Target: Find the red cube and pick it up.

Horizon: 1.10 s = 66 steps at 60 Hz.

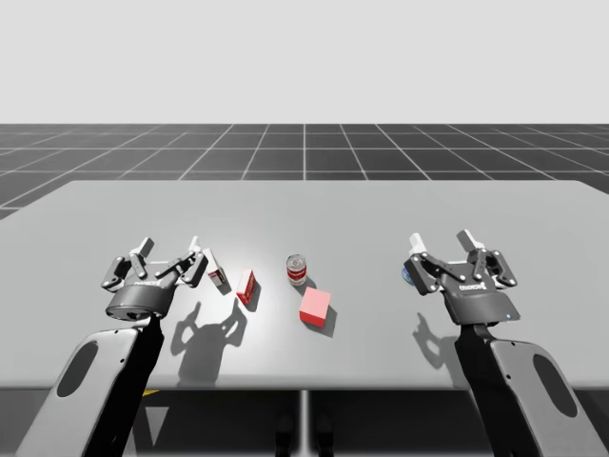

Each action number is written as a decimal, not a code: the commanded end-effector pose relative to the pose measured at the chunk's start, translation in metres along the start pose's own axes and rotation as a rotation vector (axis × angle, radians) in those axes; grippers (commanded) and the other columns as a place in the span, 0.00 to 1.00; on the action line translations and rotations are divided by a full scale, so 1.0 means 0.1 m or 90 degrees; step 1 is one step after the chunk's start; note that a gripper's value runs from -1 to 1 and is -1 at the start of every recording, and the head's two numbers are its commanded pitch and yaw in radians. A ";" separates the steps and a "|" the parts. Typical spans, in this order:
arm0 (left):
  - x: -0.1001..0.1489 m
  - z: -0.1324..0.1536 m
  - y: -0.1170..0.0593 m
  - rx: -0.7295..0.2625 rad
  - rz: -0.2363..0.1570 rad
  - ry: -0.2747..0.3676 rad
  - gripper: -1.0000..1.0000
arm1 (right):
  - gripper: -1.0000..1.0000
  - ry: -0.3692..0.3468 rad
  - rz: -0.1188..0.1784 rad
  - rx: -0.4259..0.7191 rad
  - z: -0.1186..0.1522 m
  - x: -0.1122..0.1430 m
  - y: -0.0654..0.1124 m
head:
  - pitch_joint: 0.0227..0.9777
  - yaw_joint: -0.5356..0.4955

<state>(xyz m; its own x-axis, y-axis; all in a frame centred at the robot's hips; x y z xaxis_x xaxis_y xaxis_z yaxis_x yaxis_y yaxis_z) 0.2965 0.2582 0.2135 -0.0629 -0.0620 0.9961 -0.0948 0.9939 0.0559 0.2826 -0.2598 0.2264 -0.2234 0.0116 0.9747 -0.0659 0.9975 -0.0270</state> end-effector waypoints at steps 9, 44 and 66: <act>0.00 0.00 0.00 0.000 -0.001 -0.001 0.00 | 0.00 0.003 0.002 -0.001 -0.01 -0.01 0.00 | 0.64 0.51; 0.02 0.00 0.02 0.003 0.004 -0.005 0.00 | 0.00 0.010 -0.014 -0.002 0.00 0.00 0.03 | 0.92 0.47; 0.02 -0.02 0.03 0.005 0.015 -0.004 0.00 | 0.00 0.071 -0.060 0.210 0.21 0.17 0.26 | 0.90 0.47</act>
<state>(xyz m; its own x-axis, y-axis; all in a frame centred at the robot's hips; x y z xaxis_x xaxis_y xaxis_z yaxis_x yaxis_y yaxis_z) 0.2971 0.2610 0.2156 -0.0699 -0.0465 0.9965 -0.1013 0.9941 0.0393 0.2699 -0.2503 0.2352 -0.1421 -0.0523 0.9885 -0.2461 0.9691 0.0159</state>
